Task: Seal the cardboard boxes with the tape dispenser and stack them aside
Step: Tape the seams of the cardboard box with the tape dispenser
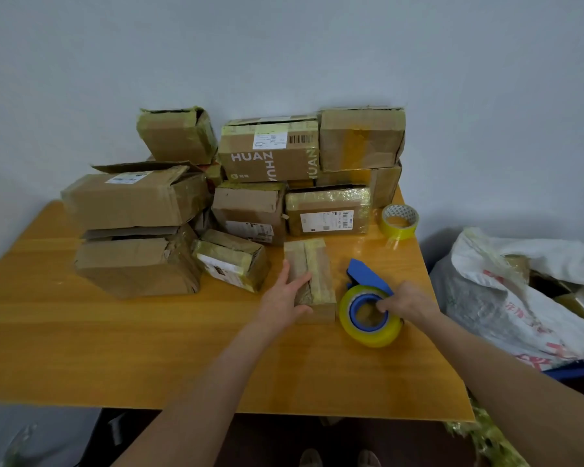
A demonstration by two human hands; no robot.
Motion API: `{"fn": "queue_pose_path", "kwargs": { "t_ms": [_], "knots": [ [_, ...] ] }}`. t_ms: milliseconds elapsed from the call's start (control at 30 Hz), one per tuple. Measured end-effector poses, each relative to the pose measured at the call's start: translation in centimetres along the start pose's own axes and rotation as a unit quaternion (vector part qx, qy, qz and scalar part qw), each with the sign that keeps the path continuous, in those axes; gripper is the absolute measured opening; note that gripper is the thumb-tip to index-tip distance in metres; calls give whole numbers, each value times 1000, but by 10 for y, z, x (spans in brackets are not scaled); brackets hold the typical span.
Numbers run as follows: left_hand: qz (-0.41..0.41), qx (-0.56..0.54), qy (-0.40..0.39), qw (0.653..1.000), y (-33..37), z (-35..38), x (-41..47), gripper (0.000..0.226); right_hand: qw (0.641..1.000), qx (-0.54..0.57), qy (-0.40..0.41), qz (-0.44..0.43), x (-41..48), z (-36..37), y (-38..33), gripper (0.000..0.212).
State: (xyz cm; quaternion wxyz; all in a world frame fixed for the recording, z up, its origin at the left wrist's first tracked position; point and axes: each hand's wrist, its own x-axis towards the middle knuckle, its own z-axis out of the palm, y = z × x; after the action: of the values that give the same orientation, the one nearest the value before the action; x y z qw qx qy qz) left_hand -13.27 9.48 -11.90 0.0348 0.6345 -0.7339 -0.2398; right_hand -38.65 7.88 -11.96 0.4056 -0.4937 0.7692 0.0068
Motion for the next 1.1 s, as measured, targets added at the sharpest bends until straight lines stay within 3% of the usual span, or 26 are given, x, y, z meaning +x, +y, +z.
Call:
{"fn": "queue_pose_path", "kwargs": {
  "t_ms": [133, 267, 567, 667, 767, 833, 933, 1000, 1100],
  "knots": [
    [9, -1, -5, 1000, -5, -2, 1, 81, 982, 171, -73, 17, -1, 7, -11, 31],
    [7, -12, -7, 1000, -6, -3, 0, 81, 949, 298, -87, 49, -1, 6, -11, 58],
    [21, -23, -7, 999, -1, -2, -1, 81, 965, 243, -26, -96, -16, -50, -12, 35],
    [11, -17, -19, 1000, -1, -10, -3, 87, 964, 206, -41, -162, -36, -80, -21, 48],
    [-10, -50, 74, 996, 6, -24, -7, 79, 961, 161, -52, -217, -54, -95, -31, 61],
    [-53, -206, 115, 970, 14, -39, -9, 63, 957, 141, -62, -246, -61, -99, -35, 62],
    [-144, -504, 17, 851, 28, -59, -13, 55, 952, 116, -94, -267, -67, -100, -41, 55],
    [-156, -549, -37, 820, 32, -64, -15, 58, 948, 90, -113, -284, -70, -98, -44, 56],
    [-142, -573, -63, 805, 34, -62, -19, 45, 942, 64, -128, -305, -74, -94, -49, 58]
  ]
}}
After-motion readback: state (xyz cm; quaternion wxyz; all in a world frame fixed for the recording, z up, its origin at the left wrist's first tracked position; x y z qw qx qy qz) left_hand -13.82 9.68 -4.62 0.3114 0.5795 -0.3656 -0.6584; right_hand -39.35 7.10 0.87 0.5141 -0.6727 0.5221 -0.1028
